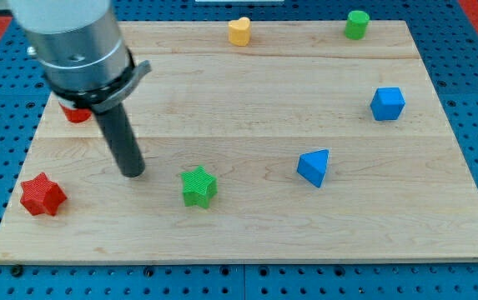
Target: Move the blue triangle to the green star
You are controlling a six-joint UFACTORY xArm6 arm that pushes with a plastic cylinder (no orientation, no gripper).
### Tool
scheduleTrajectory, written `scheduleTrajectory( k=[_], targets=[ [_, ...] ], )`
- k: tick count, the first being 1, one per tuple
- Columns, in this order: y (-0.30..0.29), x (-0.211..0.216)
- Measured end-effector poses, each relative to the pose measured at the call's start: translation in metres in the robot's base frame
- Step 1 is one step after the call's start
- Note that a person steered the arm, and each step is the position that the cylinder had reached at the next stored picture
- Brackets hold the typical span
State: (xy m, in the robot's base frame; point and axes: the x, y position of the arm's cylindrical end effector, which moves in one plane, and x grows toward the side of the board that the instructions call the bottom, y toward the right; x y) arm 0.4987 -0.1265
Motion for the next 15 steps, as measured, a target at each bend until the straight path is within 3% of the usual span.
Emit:
scheduleTrajectory(
  k=[4, 7, 8, 10, 11, 15],
  targets=[
    [0.177, -0.048],
    [0.178, -0.055],
    [0.207, -0.055],
    [0.251, 0.005],
    [0.257, 0.006],
    [0.199, 0.025]
  ],
)
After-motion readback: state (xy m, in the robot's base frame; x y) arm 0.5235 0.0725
